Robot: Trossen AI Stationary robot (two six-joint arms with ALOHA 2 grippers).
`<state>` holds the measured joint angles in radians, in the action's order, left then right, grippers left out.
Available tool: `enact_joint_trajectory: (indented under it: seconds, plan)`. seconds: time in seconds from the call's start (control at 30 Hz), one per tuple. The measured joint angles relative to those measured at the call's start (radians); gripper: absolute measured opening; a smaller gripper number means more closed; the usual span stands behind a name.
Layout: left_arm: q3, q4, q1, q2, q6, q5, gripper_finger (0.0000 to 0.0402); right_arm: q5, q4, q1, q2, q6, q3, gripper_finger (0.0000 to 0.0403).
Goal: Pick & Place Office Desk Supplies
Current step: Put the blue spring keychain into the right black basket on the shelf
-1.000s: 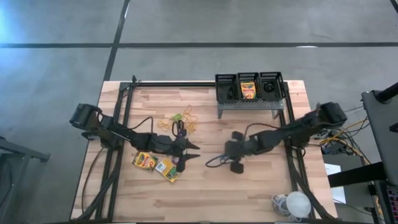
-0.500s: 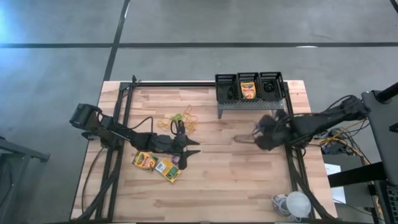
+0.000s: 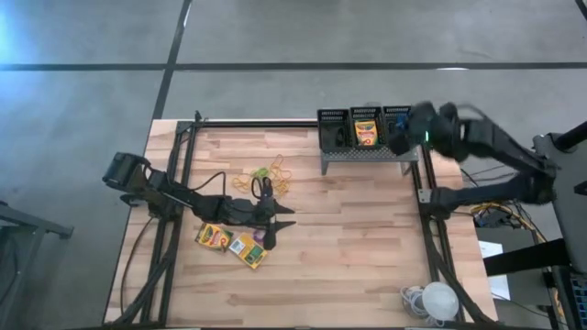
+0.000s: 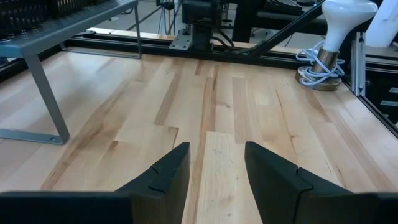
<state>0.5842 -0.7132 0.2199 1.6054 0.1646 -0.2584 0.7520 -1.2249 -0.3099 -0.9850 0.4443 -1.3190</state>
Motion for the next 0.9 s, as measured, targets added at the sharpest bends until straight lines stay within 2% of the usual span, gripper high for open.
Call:
enact_joint_trajectory:
  seconds: [0.1,0.23,0.3,0.33,0.4,0.53,0.73,0.9]
  plan:
    - [0.0,0.0,0.0,0.0,0.002,0.0,0.0161,-0.249,-0.001,-0.257,-0.054,-0.161,-0.052,0.0028]
    - [0.0,0.0,0.0,0.0,0.003,0.0,0.0161,-0.643,-0.014,-0.551,-0.141,-0.339,-0.087,0.0028]
    - [0.0,0.0,0.0,0.0,0.003,0.0,0.0161,-0.784,-0.046,-0.654,-0.191,-0.385,-0.101,0.0028]
    - [0.0,0.0,0.0,0.0,0.003,0.0,0.0161,-0.814,-0.07,-0.69,-0.215,-0.399,-0.108,0.0028]
    - [0.0,0.0,0.0,0.001,0.003,0.0,0.0161,-0.817,-0.124,-0.73,-0.262,-0.419,-0.124,0.0028]
    - [0.0,0.0,0.0,0.001,0.003,0.0,0.0161,-0.81,-0.195,-0.706,-0.321,-0.412,-0.172,0.0028]
    - [0.0,0.0,0.001,0.001,0.014,0.0,0.0161,-0.678,-0.2,-0.66,-0.37,-0.362,-0.167,0.0028]
    - [0.0,0.0,0.001,0.001,0.018,0.001,0.0161,-0.658,-0.2,-0.65,-0.402,-0.358,-0.143,0.0029]
